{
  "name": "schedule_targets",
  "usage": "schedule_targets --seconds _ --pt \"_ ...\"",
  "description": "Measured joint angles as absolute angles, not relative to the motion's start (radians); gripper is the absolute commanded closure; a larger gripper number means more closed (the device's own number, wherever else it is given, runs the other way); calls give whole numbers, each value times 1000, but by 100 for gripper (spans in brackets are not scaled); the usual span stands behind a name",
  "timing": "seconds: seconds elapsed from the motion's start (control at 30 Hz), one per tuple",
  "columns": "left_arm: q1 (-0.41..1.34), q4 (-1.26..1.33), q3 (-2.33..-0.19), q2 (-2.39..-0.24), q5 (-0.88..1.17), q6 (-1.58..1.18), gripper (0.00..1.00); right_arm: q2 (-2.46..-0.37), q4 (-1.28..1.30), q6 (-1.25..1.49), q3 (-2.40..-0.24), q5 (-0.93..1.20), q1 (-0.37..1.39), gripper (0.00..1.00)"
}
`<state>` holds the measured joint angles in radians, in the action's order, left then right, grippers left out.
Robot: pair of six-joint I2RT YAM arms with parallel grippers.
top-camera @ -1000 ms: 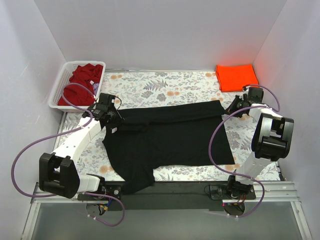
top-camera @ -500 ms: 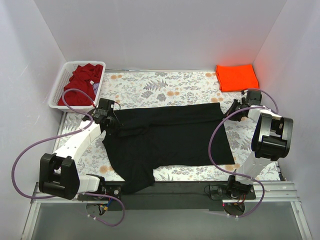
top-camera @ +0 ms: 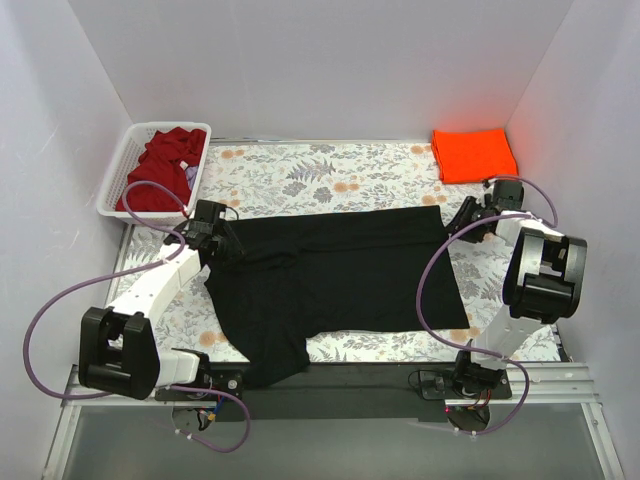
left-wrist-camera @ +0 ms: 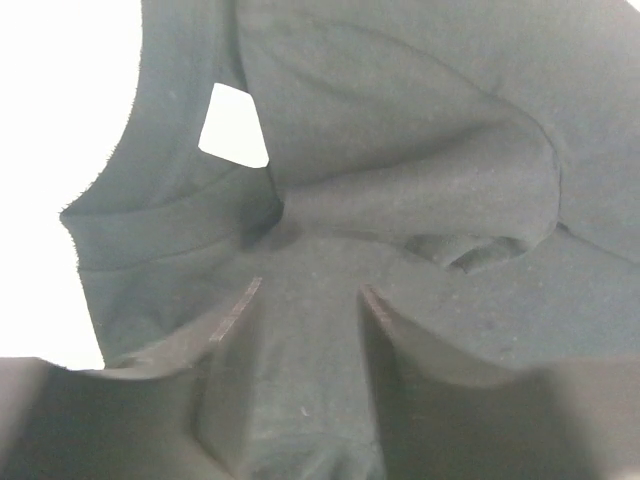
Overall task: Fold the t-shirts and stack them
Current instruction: Fold the tshirt
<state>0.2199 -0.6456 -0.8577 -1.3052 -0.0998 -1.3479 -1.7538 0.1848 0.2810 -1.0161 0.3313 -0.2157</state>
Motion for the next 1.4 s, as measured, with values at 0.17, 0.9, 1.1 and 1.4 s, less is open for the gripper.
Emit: schedule_targets --seconds 0.17,0.9,1.1,1.4 --pt "194 -628 -870 -1254 -122 -1352 48 -1688 154 286 -1016 363 -215 57" --pt "67 -257 -1088 -1836 -205 -1370 97 -2035 -269 472 -1106 625 -154 59" --pt "52 -221 -1169 -1914 -207 -1357 95 -2087 -334 536 -1134 668 -191 58" --pt "54 -208 -1187 -1916 -186 -1319 70 -2056 -339 541 -1108 656 -229 57"
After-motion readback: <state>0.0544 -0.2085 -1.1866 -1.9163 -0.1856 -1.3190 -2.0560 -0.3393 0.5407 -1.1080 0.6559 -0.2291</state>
